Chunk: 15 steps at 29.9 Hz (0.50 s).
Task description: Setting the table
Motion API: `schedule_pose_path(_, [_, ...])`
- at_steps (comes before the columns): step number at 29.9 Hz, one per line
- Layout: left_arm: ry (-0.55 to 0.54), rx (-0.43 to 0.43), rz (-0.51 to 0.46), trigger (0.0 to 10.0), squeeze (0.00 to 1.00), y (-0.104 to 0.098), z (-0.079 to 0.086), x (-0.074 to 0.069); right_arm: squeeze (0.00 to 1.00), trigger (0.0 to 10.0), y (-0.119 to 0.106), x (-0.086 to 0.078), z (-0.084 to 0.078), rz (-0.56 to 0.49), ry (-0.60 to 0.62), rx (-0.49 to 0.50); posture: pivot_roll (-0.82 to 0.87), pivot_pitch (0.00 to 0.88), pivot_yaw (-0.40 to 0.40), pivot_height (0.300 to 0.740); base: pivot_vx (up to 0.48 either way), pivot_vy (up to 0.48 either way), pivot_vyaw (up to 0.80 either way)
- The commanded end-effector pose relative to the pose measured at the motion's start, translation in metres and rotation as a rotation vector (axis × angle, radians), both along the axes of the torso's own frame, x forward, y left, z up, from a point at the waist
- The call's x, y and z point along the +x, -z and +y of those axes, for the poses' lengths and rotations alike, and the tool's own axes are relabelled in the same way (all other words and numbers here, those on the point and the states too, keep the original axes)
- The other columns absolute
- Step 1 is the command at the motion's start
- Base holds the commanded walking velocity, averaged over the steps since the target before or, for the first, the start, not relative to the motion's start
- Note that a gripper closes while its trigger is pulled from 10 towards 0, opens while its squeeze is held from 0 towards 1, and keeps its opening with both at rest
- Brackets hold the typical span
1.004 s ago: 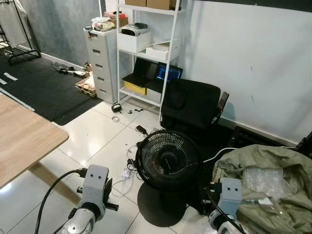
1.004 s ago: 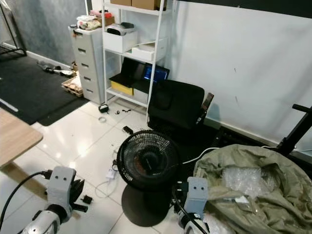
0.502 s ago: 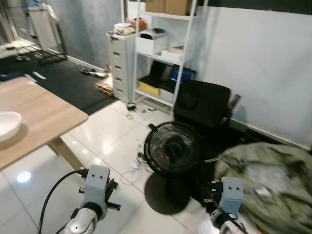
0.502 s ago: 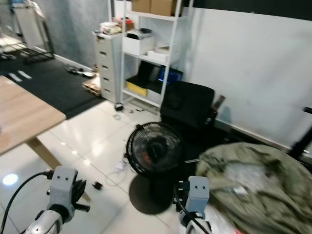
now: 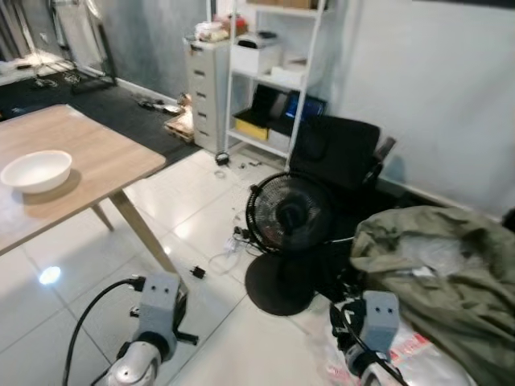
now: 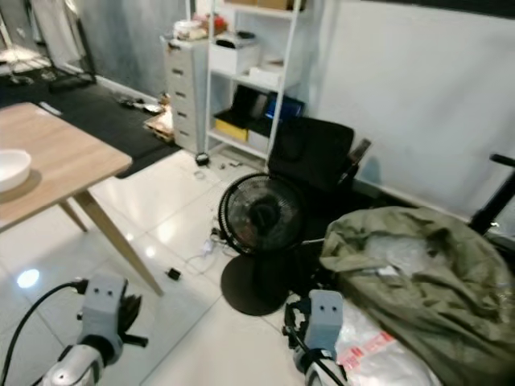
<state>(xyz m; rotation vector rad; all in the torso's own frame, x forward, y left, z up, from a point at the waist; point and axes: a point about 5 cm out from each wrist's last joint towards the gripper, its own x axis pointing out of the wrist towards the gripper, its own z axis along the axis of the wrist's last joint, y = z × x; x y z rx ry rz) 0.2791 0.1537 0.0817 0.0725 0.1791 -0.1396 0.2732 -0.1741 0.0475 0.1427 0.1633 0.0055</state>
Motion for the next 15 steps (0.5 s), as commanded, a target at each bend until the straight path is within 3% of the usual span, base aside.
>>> schedule_pose_path(1, [-0.021,0.017,0.033,10.0,0.0,0.008,0.0084,-0.0049,0.0,10.0,0.0038,-0.0021,0.005,0.013,-0.009,0.009,0.07,0.024,0.047,0.74,-0.345,0.0,0.0])
schedule_pose_path(11, [-0.019,0.017,0.032,10.0,0.0,0.0075,0.0088,-0.0037,0.0,10.0,0.0034,-0.001,0.0056,0.008,-0.006,0.012,0.07,0.023,0.05,0.74,-0.334,0.0,0.0])
schedule_pose_path(15, [-0.027,0.01,0.04,10.0,0.0,0.008,0.0093,-0.0031,0.0,10.0,0.0029,-0.0009,0.0052,0.005,-0.003,0.014,0.06,0.022,0.052,0.74,0.0,0.0,0.0])
